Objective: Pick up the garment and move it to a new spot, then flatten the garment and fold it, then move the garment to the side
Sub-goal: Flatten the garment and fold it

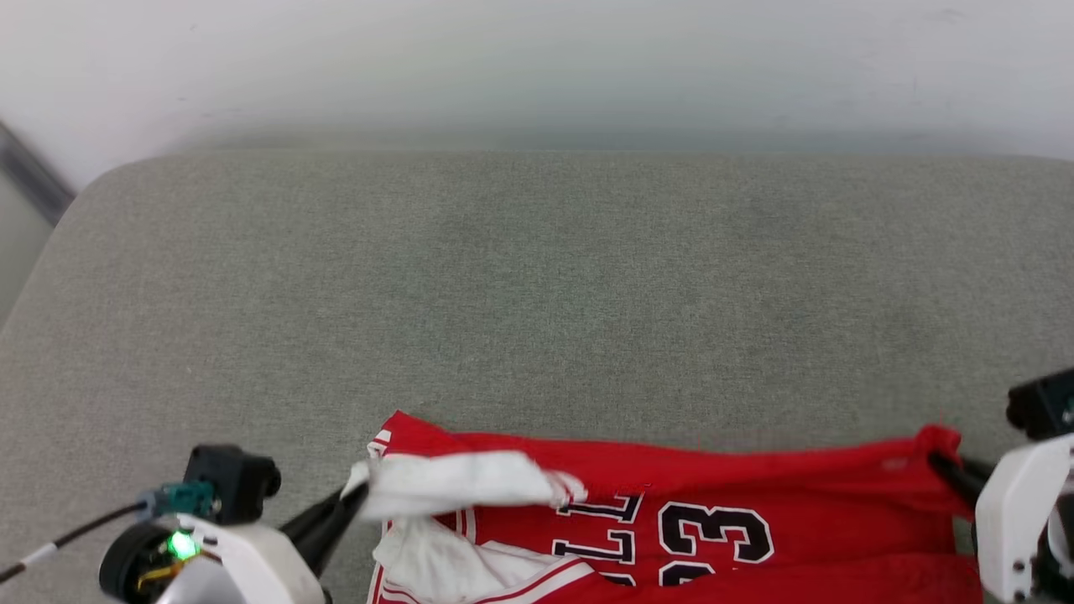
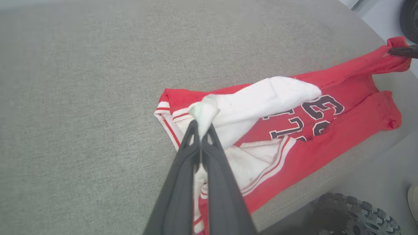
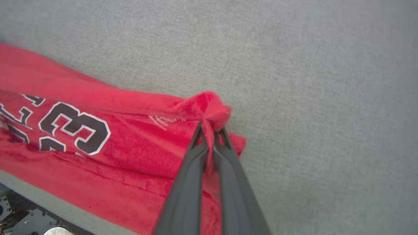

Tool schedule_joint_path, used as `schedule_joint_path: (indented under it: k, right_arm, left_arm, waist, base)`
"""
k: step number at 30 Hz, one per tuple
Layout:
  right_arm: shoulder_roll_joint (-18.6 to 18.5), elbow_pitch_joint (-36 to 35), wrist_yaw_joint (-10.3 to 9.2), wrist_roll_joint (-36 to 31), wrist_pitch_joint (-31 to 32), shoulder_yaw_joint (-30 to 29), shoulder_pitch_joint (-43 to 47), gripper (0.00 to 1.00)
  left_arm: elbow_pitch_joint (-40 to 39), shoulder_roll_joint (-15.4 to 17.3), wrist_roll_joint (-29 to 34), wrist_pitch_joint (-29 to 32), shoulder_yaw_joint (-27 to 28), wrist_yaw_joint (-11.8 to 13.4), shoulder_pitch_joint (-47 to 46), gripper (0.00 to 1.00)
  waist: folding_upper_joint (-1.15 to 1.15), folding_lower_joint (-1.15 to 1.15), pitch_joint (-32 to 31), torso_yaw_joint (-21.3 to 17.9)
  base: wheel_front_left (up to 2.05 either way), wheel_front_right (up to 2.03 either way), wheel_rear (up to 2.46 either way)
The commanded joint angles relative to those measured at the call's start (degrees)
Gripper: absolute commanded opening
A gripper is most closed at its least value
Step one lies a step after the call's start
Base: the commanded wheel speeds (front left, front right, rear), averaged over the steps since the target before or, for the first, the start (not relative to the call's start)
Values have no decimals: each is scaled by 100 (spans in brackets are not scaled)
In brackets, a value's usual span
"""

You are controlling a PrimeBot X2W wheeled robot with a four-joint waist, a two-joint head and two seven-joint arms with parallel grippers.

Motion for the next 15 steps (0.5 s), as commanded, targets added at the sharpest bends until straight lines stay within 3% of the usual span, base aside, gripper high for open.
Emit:
schedule_joint_path:
  k: [1, 7, 15]
  right_arm:
    - [56, -180, -6, -44, 48, -72, 285, 0]
    - [-111, -503, -5, -200, 169, 89, 899, 0]
    - [-401, -238, -6, -408, -5, 742, 952, 0]
  left_arm:
    - [-4, 60, -42, 29, -34, 47, 213, 0]
    - [281, 78, -158, 187, -323, -69, 610, 0]
    - [1069, -153, 124, 193, -786, -372, 394, 0]
  waist:
    - [0, 1, -4, -1]
    - [0, 1, 55, 5]
    - [0, 1, 117, 21]
  base:
    - [0, 0, 0]
    - [0, 0, 0]
    - [0, 0, 0]
